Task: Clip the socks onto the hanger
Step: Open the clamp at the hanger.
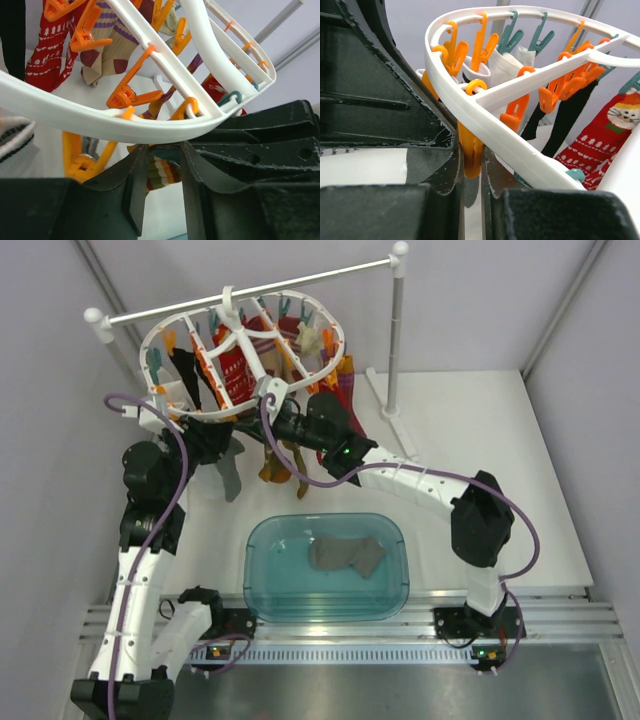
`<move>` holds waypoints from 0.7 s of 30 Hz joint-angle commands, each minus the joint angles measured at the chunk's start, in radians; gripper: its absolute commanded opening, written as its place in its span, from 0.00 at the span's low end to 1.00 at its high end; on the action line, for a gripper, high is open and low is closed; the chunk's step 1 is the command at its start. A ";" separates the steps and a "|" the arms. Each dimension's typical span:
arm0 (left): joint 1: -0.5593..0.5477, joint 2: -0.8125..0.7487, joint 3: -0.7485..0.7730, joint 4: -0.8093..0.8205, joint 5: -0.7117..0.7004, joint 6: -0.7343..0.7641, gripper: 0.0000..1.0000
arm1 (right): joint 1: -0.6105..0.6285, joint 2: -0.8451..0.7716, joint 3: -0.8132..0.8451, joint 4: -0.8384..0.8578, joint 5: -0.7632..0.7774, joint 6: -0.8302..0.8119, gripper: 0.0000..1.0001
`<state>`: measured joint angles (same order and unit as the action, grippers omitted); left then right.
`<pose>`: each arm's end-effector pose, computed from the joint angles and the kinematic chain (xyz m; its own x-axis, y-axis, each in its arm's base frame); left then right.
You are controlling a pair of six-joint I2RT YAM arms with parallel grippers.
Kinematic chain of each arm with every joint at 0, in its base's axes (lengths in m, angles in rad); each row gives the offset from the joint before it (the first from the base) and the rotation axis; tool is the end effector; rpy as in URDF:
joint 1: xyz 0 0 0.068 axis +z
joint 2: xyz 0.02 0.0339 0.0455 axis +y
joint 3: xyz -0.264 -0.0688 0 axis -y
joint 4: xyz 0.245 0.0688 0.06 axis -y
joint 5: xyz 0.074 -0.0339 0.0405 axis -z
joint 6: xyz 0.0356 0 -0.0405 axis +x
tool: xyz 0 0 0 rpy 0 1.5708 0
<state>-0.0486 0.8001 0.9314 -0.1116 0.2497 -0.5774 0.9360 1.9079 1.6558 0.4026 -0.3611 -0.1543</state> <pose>0.1790 -0.0175 0.3966 -0.1439 -0.5225 -0.8404 0.2570 0.8004 -0.5417 0.2660 0.3824 0.3757 0.2355 0.0773 -0.9688 -0.9353 0.2888 -0.2043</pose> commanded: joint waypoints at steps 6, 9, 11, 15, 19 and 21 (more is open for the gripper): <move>-0.005 -0.024 0.004 0.070 0.014 -0.059 0.45 | 0.035 -0.059 -0.017 0.019 0.022 0.044 0.00; -0.005 -0.016 -0.011 0.104 -0.026 -0.087 0.47 | 0.040 -0.063 -0.019 0.021 0.022 0.059 0.00; -0.005 -0.012 -0.011 0.133 -0.032 -0.091 0.47 | 0.041 -0.061 -0.018 0.021 0.022 0.068 0.00; -0.005 -0.012 -0.029 0.168 -0.084 -0.098 0.46 | 0.044 -0.060 -0.016 0.022 0.024 0.101 0.00; -0.005 -0.019 -0.039 0.164 -0.116 -0.082 0.45 | 0.046 -0.055 -0.011 0.024 0.030 0.128 0.00; -0.005 -0.021 -0.033 0.133 -0.121 -0.075 0.45 | 0.044 -0.053 -0.008 0.024 0.034 0.134 0.00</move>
<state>-0.0612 0.7887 0.9016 -0.0410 0.2142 -0.6609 0.9535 1.9045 1.6432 0.4030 -0.3054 -0.0578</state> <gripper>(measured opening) 0.449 0.071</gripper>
